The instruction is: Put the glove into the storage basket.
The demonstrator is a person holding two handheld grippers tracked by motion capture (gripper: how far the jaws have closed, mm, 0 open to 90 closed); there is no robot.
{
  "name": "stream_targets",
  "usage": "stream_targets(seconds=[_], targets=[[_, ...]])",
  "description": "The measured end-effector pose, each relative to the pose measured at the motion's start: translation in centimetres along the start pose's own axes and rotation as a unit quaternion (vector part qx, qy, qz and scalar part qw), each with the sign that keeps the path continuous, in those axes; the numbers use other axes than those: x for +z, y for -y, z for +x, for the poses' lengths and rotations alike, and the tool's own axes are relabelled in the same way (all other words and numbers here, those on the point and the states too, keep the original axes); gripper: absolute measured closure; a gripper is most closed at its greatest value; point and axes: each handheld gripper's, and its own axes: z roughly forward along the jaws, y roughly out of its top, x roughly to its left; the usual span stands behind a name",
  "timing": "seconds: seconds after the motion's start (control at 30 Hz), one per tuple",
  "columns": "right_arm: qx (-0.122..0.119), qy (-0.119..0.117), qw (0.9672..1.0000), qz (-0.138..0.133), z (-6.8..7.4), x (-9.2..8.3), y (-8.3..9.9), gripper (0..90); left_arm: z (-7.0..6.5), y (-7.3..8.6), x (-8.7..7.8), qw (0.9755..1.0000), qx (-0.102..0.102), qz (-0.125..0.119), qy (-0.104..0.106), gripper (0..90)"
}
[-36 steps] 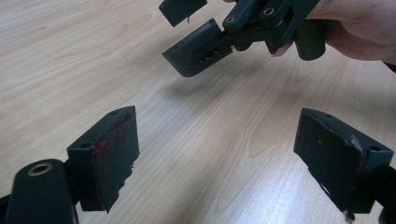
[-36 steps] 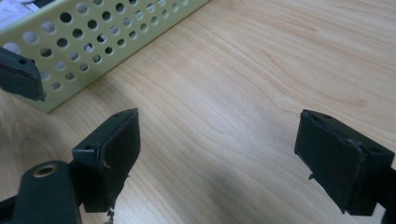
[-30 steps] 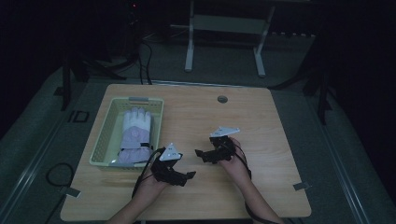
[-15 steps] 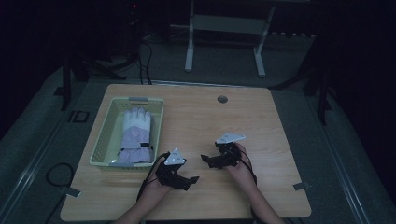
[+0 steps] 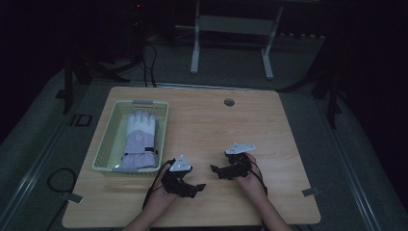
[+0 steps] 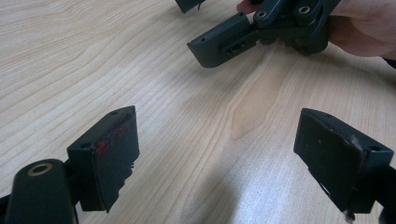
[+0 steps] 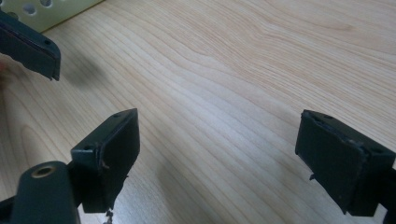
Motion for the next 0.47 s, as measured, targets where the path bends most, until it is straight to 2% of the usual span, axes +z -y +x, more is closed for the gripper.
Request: stream_targets(seconds=[0.2, 0.33, 0.47], targets=[[0.002, 0.004, 1.0000, -0.009, -0.36, -0.25, 0.30, 13.7, 0.00, 0.49, -0.36, 0.9999, -0.001, -0.008, -0.009, 14.2], [0.002, 0.007, 0.9999, -0.009, -0.47, -0.23, 0.33, 13.7, -0.07, 0.63, -0.50, 0.9998, 0.004, -0.014, -0.012, 14.2], [0.000, 0.009, 0.9999, -0.008, -0.44, -0.17, 0.31, 13.7, -0.28, 0.73, -0.26, 0.9997, 0.016, -0.007, -0.015, 14.2]])
